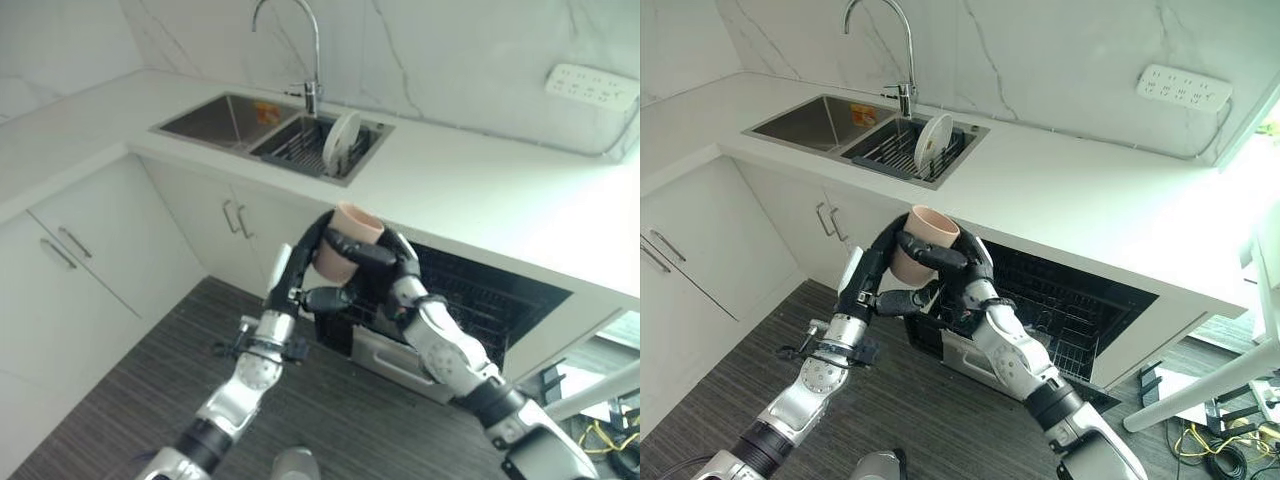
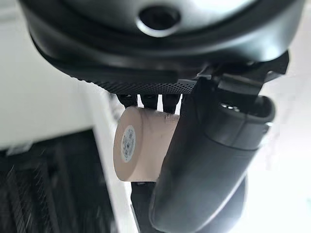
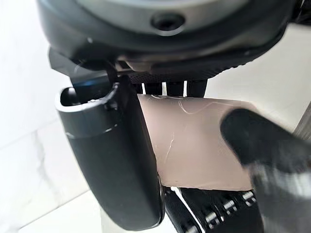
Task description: Place the dishes in the dishwasher.
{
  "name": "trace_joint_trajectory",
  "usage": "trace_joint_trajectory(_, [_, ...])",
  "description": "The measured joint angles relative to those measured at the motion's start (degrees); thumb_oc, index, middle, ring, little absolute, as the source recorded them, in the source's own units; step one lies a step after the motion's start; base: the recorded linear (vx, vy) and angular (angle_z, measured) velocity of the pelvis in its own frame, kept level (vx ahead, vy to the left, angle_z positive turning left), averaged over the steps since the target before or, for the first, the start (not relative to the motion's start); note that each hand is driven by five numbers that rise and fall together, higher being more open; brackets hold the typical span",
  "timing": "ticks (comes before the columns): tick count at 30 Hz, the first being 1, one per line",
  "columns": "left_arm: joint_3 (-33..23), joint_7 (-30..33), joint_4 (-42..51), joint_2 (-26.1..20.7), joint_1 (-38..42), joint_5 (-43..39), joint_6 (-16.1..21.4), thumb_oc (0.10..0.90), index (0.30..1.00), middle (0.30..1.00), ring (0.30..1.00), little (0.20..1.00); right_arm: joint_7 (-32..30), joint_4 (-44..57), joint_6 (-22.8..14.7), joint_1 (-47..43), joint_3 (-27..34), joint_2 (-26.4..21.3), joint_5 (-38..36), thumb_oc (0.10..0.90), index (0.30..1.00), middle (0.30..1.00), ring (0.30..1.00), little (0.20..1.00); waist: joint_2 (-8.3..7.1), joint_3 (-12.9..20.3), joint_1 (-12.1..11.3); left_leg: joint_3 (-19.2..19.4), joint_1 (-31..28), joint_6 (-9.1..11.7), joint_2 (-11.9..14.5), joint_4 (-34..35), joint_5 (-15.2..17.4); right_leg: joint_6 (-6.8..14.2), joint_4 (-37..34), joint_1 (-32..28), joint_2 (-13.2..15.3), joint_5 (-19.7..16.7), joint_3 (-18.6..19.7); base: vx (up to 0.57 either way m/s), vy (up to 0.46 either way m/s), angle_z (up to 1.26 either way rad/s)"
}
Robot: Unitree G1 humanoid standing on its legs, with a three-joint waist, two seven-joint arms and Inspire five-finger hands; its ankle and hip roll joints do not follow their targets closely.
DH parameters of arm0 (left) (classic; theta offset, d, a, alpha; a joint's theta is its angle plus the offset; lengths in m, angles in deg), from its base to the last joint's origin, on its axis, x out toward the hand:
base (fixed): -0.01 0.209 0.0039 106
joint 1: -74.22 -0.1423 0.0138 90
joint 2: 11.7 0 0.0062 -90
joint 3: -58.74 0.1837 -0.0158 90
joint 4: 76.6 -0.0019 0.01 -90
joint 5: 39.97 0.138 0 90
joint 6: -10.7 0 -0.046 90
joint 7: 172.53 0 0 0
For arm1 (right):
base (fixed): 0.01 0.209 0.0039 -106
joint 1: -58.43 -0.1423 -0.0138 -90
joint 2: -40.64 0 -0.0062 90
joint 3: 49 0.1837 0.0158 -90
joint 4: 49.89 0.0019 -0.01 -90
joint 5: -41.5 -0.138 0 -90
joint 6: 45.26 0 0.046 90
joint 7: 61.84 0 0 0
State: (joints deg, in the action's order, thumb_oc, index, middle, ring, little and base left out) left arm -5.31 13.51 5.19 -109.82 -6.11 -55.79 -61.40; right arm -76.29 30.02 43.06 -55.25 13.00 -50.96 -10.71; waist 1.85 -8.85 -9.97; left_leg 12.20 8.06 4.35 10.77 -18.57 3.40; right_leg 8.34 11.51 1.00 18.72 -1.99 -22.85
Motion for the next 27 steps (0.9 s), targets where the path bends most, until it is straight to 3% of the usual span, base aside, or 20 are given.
trace_joint_trajectory(2, [-3.1, -14.7, 1.2, -1.8, -3.6, -9.6, -5.1, 0.800, 0.900, 0.900, 0.900, 0.900, 4.2, 0.5, 0.0, 6.1, 0.8, -3.6, 0.6, 0.400, 0.300, 0.300, 0.300, 0.300, 0.69, -0.2, 1.1, 0.3, -0.2, -0.1, -0.1, 0.7, -0.1, 0.0, -0.1, 0.0, 0.0, 0.0, 0.0, 0.01, 0.085, -0.02])
trace_joint_trajectory(3, [-6.3, -21.8, 3.2, -1.9, -6.5, -14.5, -9.3, 0.800, 0.900, 0.900, 0.900, 0.900, 7.2, 0.8, 0.0, 8.2, 1.0, -5.1, 1.8, 0.400, 0.300, 0.300, 0.300, 0.300, 1.04, -0.4, 1.8, 0.3, -0.2, -0.1, -0.1, 1.0, -0.2, 0.0, -0.3, 0.0, -0.1, 0.0, 0.0, 0.02, 0.039, -0.01])
trace_joint_trajectory(5, [-7.3, -24.0, 3.5, -1.8, -7.3, -16.0, -10.5, 0.800, 0.900, 0.900, 0.900, 0.900, 8.5, 0.8, 0.0, 8.9, 1.7, -5.4, 2.5, 0.400, 0.300, 0.300, 0.300, 0.300, 1.25, -0.6, 1.9, 0.3, -0.3, -0.1, 0.0, 1.2, -0.2, 0.1, -0.3, 0.0, -0.1, 0.0, 0.0, 0.00, 0.000, 0.00])
trace_joint_trajectory(8, [-10.4, -30.8, 4.2, -2.1, -10.0, -17.9, -15.3, 0.800, 0.900, 0.900, 0.900, 0.900, 11.9, 1.0, -0.7, 10.4, 9.2, -5.6, 2.5, 0.400, 0.300, 0.300, 0.300, 0.300, 1.44, -0.6, 2.0, 0.6, -1.2, 0.2, 0.0, 3.0, -1.1, 0.3, -0.4, 0.0, -0.2, 0.2, 0.0, 0.00, 0.000, 0.00])
trace_joint_trajectory(10, [-12.9, -35.8, 4.4, -2.8, -14.9, -17.8, -18.4, 0.800, 0.900, 0.900, 0.900, 0.900, 14.0, 1.4, -3.5, 12.0, 16.6, -5.4, 2.4, 0.400, 0.300, 0.300, 0.300, 0.300, 1.44, -0.6, 2.1, 0.6, -1.3, 0.4, -0.1, 3.7, -1.3, 0.5, -0.3, 0.3, -0.2, 0.4, 0.0, 0.05, -0.014, -0.01])
trace_joint_trajectory(13, [-12.9, -39.4, 4.2, -2.7, -18.7, -17.8, -21.2, 0.800, 0.900, 0.900, 0.900, 0.900, 16.8, 1.4, -5.1, 16.7, 20.6, -5.7, 1.5, 0.400, 0.300, 0.300, 0.300, 0.300, 1.25, -0.7, 2.1, 0.9, -1.8, 0.6, -0.2, 4.2, -1.5, 0.7, -0.1, 0.4, -0.3, 0.7, 0.2, 0.07, -0.029, -0.05])
trace_joint_trajectory(16, [-13.0, -39.8, 4.3, -2.5, -18.7, -17.0, -21.2, 0.800, 0.900, 0.900, 0.900, 0.900, 19.3, 1.0, -5.2, 20.6, 19.9, -5.6, 1.5, 0.400, 0.300, 0.300, 0.300, 0.300, 0.95, -0.8, 2.8, 1.2, -2.6, 0.7, 0.0, 4.9, -1.5, 0.9, 0.3, 0.3, -0.4, 1.0, 0.5, 0.08, -0.052, -0.07])
trace_joint_trajectory(19, [-14.4, -35.5, 4.2, -2.8, -18.4, -12.1, -19.9, 0.800, 0.900, 0.900, 0.900, 0.900, 19.6, 0.3, -5.4, 21.7, 20.4, -5.9, 1.8, 0.400, 0.300, 0.300, 0.300, 0.300, 0.53, -1.0, 3.9, 1.5, -3.2, 0.8, 0.2, 5.2, -1.6, 0.7, 0.7, 0.3, -0.7, 1.3, 1.1, 0.06, -0.041, -0.07])
trace_joint_trajectory(21, [-14.6, -31.5, 4.2, -4.6, -17.5, -5.0, -16.6, 0.800, 0.900, 0.900, 0.900, 0.900, 19.8, 0.3, -5.8, 21.7, 22.3, -7.1, 3.0, 0.400, 0.300, 0.300, 0.300, 0.300, 0.22, -1.0, 4.2, 1.5, -3.3, 0.8, 0.2, 5.2, -1.6, 0.7, 0.8, 0.4, -0.6, 1.3, 1.2, 0.11, -0.055, -0.01])
trace_joint_trajectory(23, [-14.9, -24.7, 3.8, -9.8, -16.3, 7.3, -11.2, 0.800, 0.900, 0.900, 0.900, 0.900, 20.0, -0.7, -5.8, 21.1, 22.9, -10.1, 4.5, 0.400, 0.300, 0.300, 0.300, 0.300, -0.63, -0.9, 4.6, 1.4, -3.3, 0.9, 0.1, 5.3, -1.6, 0.9, 1.1, 0.4, -0.7, 1.9, 1.3, 0.13, -0.055, 0.03])
trace_joint_trajectory(27, [-18.4, -15.6, 2.8, -14.4, -13.3, 18.1, -5.9, 0.800, 0.900, 0.900, 0.900, 0.900, 20.3, -3.5, -5.3, 20.9, 24.6, -10.3, 6.3, 0.400, 0.300, 0.300, 0.300, 0.300, -1.71, -0.9, 4.6, 1.4, -3.4, 0.9, 0.0, 5.1, -1.5, 0.9, 1.4, 0.4, -0.5, 1.8, 1.6, 0.12, -0.050, 0.01])
